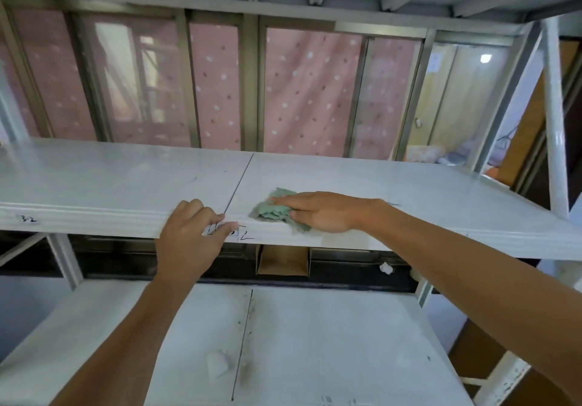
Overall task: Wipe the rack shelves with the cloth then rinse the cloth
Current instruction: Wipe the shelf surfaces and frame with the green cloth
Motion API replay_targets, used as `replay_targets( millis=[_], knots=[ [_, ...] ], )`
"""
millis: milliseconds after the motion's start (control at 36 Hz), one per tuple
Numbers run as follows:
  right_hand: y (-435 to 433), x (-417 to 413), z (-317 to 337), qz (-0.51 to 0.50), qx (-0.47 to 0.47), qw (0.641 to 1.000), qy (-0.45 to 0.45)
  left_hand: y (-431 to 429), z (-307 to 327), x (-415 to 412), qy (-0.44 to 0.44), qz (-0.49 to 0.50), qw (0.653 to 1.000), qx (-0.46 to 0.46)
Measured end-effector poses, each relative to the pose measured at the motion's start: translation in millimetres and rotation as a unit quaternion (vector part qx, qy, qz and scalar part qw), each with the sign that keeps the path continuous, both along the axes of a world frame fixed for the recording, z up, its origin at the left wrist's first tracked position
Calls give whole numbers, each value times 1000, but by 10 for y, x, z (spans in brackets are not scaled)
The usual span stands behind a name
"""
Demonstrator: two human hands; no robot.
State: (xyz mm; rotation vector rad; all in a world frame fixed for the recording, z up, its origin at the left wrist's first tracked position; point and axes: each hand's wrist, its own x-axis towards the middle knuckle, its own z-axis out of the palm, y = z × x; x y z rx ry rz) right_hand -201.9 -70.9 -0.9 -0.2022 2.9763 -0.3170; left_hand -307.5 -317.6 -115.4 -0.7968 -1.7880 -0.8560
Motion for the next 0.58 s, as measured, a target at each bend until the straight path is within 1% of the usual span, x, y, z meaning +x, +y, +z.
replay_targets(
  millis=[83,139,194,250,333,417,500,583],
  knots=[
    [144,-12,16,-74,46,996,9,-7,-17,-9,-7,-3,1000,7],
    [53,-73,11,-105,55,992,32,-8,-22,4,-3,-9,1000,9],
    [-175,-148,-40,-97,34,993,63,2,-9,50,-7,-10,1000,8],
    [-456,-217,-102,-68,7,995,75,3,21,97,-24,-1,1000,4],
    [-853,-301,-92,-14,-18,998,56,-21,29,99,-20,10,1000,-17],
    [-1134,-432,-62,-2,-4,1000,25,-25,18,94,-12,22,998,-49],
    [-1278,-444,-40,-4,21,1000,19,-27,64,202,-89,53,994,-46],
    [-1225,-384,-71,-9,43,998,41,-20,67,296,-108,62,991,-54]
  ],
)
